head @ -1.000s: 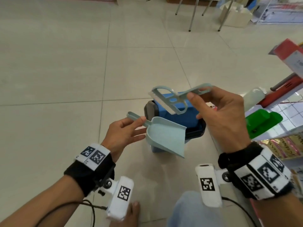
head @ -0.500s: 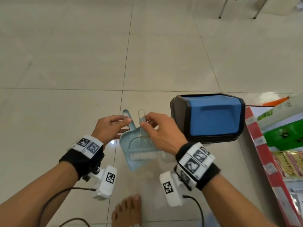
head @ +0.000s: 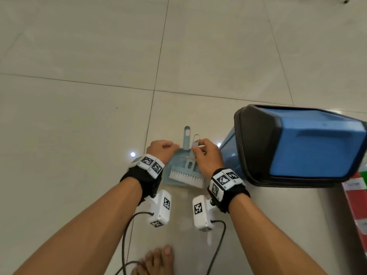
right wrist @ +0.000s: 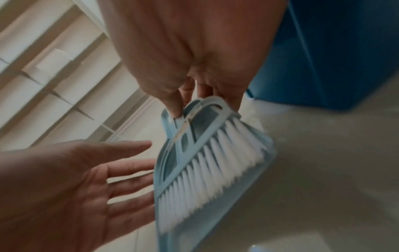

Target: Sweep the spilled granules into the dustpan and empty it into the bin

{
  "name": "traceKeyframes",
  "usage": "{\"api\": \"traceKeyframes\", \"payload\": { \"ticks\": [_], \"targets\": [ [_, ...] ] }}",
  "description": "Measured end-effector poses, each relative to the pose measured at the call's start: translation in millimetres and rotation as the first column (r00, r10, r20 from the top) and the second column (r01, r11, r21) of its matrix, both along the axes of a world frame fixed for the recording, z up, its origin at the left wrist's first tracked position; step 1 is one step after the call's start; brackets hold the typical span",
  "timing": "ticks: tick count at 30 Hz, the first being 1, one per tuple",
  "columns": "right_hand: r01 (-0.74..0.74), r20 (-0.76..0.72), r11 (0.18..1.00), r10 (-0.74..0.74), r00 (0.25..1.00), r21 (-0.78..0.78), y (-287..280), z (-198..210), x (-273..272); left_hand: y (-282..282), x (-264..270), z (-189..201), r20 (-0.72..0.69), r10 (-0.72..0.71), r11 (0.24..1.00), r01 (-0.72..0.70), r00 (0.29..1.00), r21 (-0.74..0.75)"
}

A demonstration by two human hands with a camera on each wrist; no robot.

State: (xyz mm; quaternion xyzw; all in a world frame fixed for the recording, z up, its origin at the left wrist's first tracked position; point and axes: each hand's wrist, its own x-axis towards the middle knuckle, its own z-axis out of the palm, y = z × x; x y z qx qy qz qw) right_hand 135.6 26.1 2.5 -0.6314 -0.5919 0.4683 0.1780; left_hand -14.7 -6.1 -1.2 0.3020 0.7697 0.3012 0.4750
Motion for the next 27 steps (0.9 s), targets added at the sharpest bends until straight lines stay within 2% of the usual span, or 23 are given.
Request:
{"api": "traceKeyframes", "payload": {
  "ticks": [3, 5, 10, 15, 22, 27],
  "targets": [
    [0.131, -0.006, 0.991, -0.131, 0.991, -0.007, 9, -17, -2, -8, 0, -14, -0.029, -0.015, 0.998, 0.013, 0.999, -0.058],
    [0.149, -0.004, 0.989, -0.149, 0.989, -0.008, 14, -25, -4, -11, -1, -16, 0.007, 0.021, 0.998, -0.021, 1.000, -0.057],
    [0.061, 0.090, 0.992, -0.071, 0.993, 0.106, 25, -39, -10, -8, 1, -17, 0.046, 0.021, 1.000, -0.020, 0.999, -0.024],
    [0.010, 0.229, 0.991, -0.041, 0.972, 0.135, 31, -41, -14, -9, 5, -17, 0.018, -0.006, 0.999, 0.006, 1.000, -0.034],
    [0.036, 0.348, 0.999, -0.042, 0.937, 0.025, 28, -22, -16, -19, 0, -2, -0.137, -0.111, 0.994, 0.107, 0.984, -0.033],
    [-0.023, 0.352, 1.000, 0.017, 0.936, 0.013, 11, 17, -19, -34, -5, 33, -0.328, -0.304, 0.951, 0.306, 0.894, -0.047]
  ]
}}
